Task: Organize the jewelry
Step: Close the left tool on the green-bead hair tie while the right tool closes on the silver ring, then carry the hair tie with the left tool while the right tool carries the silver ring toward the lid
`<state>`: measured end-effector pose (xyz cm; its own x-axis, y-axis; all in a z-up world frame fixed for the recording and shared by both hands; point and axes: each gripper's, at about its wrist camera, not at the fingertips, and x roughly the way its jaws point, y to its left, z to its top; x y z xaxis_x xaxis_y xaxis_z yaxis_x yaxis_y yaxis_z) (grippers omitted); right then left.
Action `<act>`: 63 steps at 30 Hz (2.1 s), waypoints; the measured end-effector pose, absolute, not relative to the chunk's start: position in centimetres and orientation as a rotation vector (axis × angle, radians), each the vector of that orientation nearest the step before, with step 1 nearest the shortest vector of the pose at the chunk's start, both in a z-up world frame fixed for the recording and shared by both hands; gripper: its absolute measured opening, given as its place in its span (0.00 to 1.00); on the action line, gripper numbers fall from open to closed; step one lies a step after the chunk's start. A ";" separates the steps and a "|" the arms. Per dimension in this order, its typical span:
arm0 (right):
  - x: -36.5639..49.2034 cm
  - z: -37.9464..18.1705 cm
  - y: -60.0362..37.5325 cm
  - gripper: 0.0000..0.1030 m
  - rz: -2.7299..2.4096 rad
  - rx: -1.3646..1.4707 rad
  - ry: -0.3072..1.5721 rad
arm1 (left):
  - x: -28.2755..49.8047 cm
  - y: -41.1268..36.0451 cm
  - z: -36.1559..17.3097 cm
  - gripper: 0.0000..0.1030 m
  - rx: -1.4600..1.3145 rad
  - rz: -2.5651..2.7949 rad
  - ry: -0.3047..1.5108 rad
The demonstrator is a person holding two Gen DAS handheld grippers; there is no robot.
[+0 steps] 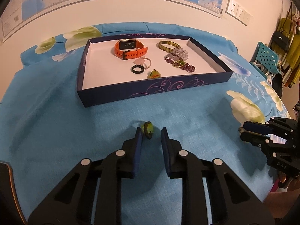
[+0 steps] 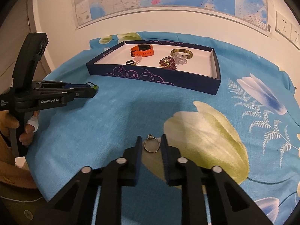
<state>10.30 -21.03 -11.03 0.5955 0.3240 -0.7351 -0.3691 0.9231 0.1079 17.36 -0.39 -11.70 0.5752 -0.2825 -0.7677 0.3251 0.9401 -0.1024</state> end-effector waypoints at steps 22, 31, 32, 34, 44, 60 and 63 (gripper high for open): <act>11.2 -10.5 -20.6 0.15 0.424 -0.013 0.824 | 18.2 -0.1 -11.7 0.29 0.043 -0.322 0.891; 12.1 -10.3 -20.2 0.15 0.439 -0.005 0.816 | 18.0 -0.4 -11.7 0.15 0.049 -0.325 0.890; 12.2 -10.3 -20.1 0.15 0.441 -0.004 0.816 | 18.0 -0.5 -11.7 0.15 0.046 -0.329 0.888; 12.4 -10.3 -20.0 0.15 0.443 -0.001 0.816 | 17.9 -0.6 -11.6 0.15 0.042 -0.333 0.886; 13.0 -10.0 -20.0 0.15 0.446 0.020 0.810 | 17.4 -0.8 -11.5 0.15 0.025 -0.351 0.880; 13.4 -8.9 -20.0 0.15 0.453 0.029 0.768 | 16.4 -0.5 -9.7 0.15 -0.012 -0.378 0.824; 13.8 -8.6 -19.9 0.15 0.453 0.029 0.756 | 16.3 -0.5 -9.2 0.15 -0.015 -0.384 0.808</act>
